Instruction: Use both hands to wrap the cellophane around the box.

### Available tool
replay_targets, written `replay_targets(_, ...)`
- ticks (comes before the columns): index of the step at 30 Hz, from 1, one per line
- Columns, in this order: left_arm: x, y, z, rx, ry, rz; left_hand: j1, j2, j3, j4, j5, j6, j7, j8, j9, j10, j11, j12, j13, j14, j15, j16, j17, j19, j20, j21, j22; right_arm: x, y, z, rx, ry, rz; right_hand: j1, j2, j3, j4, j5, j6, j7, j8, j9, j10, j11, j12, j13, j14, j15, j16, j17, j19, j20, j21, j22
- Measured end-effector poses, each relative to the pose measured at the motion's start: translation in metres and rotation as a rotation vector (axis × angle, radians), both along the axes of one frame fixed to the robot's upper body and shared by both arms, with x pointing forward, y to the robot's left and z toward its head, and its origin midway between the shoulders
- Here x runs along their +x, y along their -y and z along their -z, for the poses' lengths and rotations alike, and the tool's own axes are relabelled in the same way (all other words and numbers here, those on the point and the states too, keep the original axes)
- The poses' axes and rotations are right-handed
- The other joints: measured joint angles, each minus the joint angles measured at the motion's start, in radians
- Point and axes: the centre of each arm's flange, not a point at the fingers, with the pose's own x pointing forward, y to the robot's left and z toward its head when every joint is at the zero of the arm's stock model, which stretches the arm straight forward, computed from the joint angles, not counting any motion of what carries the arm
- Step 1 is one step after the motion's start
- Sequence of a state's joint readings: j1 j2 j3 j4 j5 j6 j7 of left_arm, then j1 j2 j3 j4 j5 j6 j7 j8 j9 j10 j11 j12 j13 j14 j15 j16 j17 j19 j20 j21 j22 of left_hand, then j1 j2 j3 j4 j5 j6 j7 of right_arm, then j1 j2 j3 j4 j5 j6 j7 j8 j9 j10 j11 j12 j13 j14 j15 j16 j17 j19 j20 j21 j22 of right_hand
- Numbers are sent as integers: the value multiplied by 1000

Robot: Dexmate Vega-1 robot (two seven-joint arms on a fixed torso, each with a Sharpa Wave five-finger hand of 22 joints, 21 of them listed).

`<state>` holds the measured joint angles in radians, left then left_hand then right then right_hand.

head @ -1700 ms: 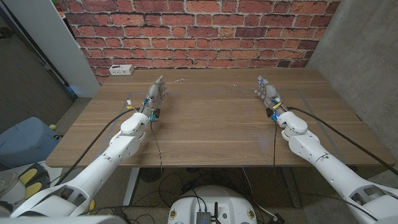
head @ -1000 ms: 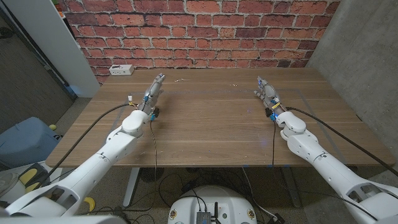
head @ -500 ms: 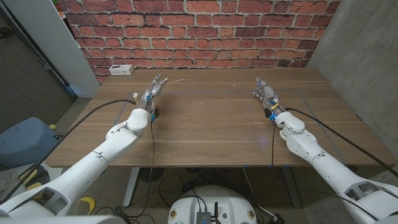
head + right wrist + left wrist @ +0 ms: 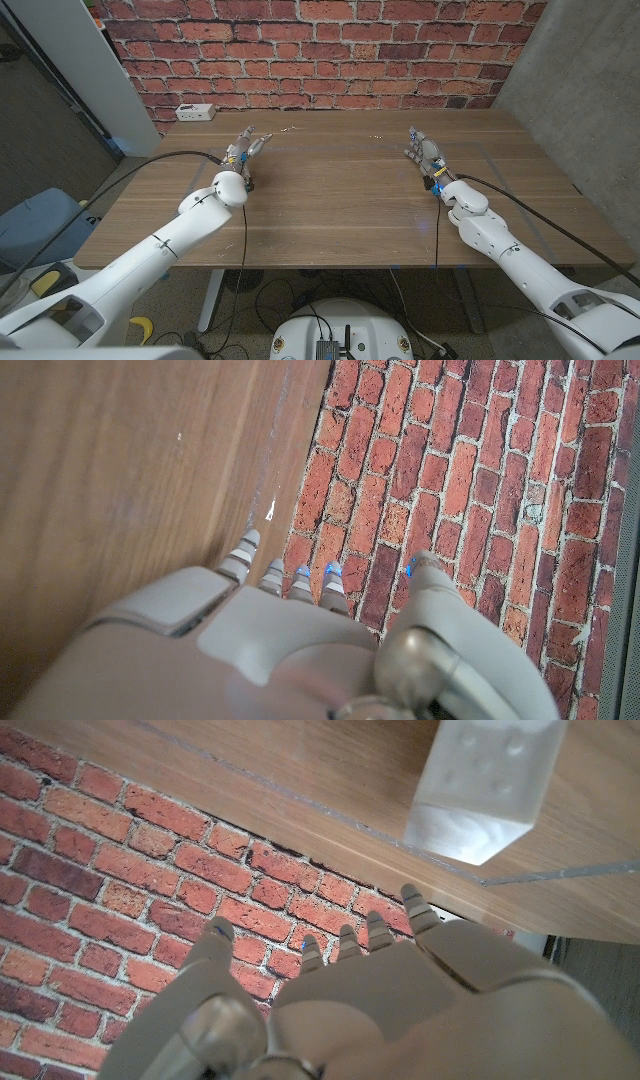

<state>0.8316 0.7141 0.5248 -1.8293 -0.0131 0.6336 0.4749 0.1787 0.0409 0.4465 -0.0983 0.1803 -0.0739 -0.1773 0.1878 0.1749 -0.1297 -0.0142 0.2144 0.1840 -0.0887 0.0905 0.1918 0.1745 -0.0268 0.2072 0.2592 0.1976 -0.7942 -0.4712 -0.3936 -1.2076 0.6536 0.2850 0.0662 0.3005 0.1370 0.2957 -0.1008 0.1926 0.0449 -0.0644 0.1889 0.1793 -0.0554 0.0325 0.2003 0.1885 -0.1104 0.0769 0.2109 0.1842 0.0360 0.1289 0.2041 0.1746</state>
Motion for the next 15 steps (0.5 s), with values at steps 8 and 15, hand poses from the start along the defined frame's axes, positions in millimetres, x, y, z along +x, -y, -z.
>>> replay_targets(8, -2, 0, -2, 72, -105, -100, 27, -27, -4, -32, 0, -3, -18, 0, 0, 13, -13, 0, 0, 54, -28, 6, 0, 67, 1, 20, 0, 2, -1, 1, 0, -3, -3, 0, 0, 0, 0, 0, 0, 0, 0, 0, 0, 0, 0, 0, 5, 5, 0, 0, 0, 0, 0, 0)
replay_targets(15, -3, 2, -8, 114, -160, -145, 43, -35, 0, -44, 0, -3, -17, 0, 0, 31, -19, 0, 0, 73, -33, 6, 0, 92, 2, 22, 0, 4, -2, 1, 0, -3, -7, 0, 0, 0, 0, 0, 0, 0, 0, 0, 4, 4, 0, 0, 5, 5, 0, 0, 5, 5, 0, 0)
